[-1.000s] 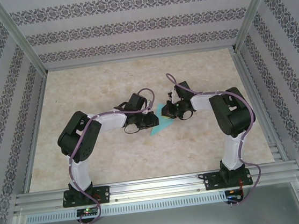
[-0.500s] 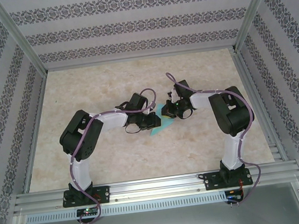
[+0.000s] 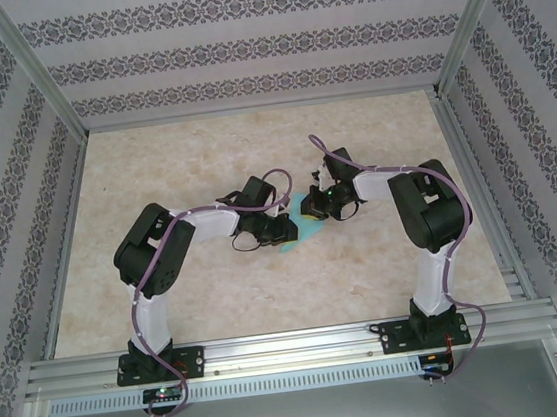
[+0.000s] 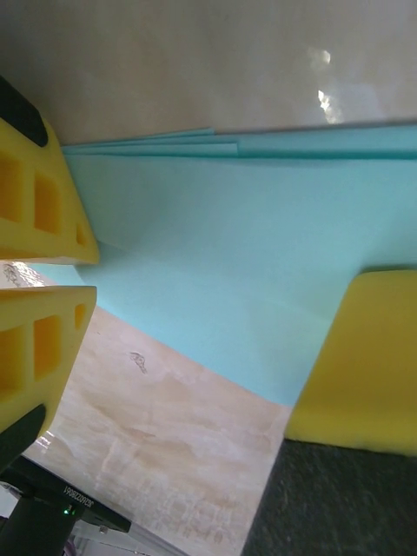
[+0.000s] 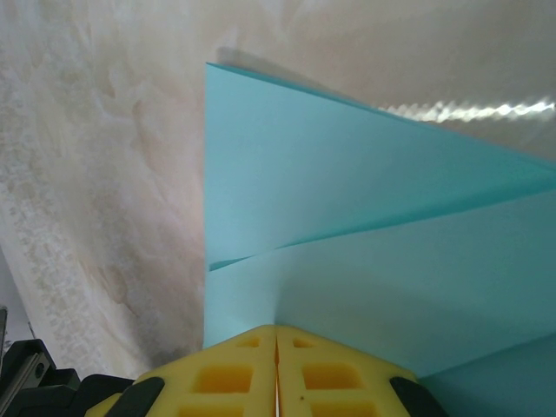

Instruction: Fold a paper plane with a square sheet of paper (pick it up from the middle)

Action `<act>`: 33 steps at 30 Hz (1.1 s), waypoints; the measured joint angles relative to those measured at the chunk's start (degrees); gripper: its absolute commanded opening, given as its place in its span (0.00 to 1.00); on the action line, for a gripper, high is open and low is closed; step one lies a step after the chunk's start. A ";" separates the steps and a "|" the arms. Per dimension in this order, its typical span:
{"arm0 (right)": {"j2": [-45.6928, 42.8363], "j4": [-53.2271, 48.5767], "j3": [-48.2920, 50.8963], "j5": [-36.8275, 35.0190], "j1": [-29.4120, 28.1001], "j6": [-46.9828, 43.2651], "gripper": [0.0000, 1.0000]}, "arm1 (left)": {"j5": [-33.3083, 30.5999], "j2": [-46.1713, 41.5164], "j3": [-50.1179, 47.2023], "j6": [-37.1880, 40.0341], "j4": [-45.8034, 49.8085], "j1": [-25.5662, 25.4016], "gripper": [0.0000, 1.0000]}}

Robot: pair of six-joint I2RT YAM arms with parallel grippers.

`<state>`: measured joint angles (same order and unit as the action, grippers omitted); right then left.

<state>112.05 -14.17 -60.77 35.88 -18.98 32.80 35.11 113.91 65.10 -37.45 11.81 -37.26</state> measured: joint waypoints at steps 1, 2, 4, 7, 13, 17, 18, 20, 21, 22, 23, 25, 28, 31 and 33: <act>0.02 -0.07 -0.02 0.02 0.00 -0.13 0.08 | -0.02 -0.11 -0.15 0.07 0.00 0.00 0.17; 0.04 -0.20 -0.11 0.02 0.00 -0.28 0.08 | -0.04 -0.31 -0.46 0.17 -0.02 0.00 0.17; 0.11 -0.42 -0.26 0.00 0.00 -0.57 0.08 | -0.24 -0.85 -1.16 0.37 0.00 0.00 0.17; 0.15 -0.46 -0.26 0.02 0.02 -1.03 0.08 | -0.55 -1.64 -2.19 0.44 0.00 0.00 0.17; 0.24 -0.68 -0.42 0.04 0.02 -1.22 0.08 | -1.16 -3.61 -4.87 0.39 -0.17 0.00 0.17; 0.37 -0.94 -0.61 0.20 0.02 -1.31 0.08 | -1.44 -5.38 -7.87 -0.04 -1.92 0.07 0.17; 0.42 -1.05 -0.66 0.28 0.02 -1.40 0.08 | -1.53 -5.75 -8.55 -0.11 -2.38 0.07 0.17; 0.48 -1.14 -0.70 0.44 0.02 -1.42 0.08 | -1.68 -6.43 -9.60 -0.13 -2.95 0.11 0.16; 0.50 -1.20 -0.76 0.46 0.02 -1.42 0.08 | -1.88 -6.73 -10.01 -0.13 -3.02 0.11 0.16; 0.52 -1.25 -0.76 0.46 0.02 -1.44 0.08 | -2.03 -7.02 -10.36 -0.13 -2.99 0.09 0.16; 0.50 -1.25 -0.76 0.44 0.02 -1.44 0.08 | -2.23 -7.32 -10.69 -0.13 -2.99 0.11 0.16; 0.52 -1.27 -0.79 0.44 0.02 -1.44 0.08 | -2.45 -7.82 -11.30 -0.11 -2.99 0.09 0.16; 0.52 -1.27 -0.81 0.44 0.02 -1.44 0.08 | -2.67 -8.48 -12.02 -0.11 -2.89 0.09 0.16; 0.57 -1.29 -0.81 0.44 0.02 -1.49 0.08 | -2.86 -8.85 -12.07 0.17 -1.81 0.09 0.15; 0.61 -1.49 -0.96 0.46 0.02 -1.60 0.08 | -3.13 -9.31 -12.07 0.85 0.13 0.09 0.12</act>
<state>112.66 -15.66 -61.73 36.34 -18.96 31.20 31.99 104.60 53.04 -36.60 11.94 -37.17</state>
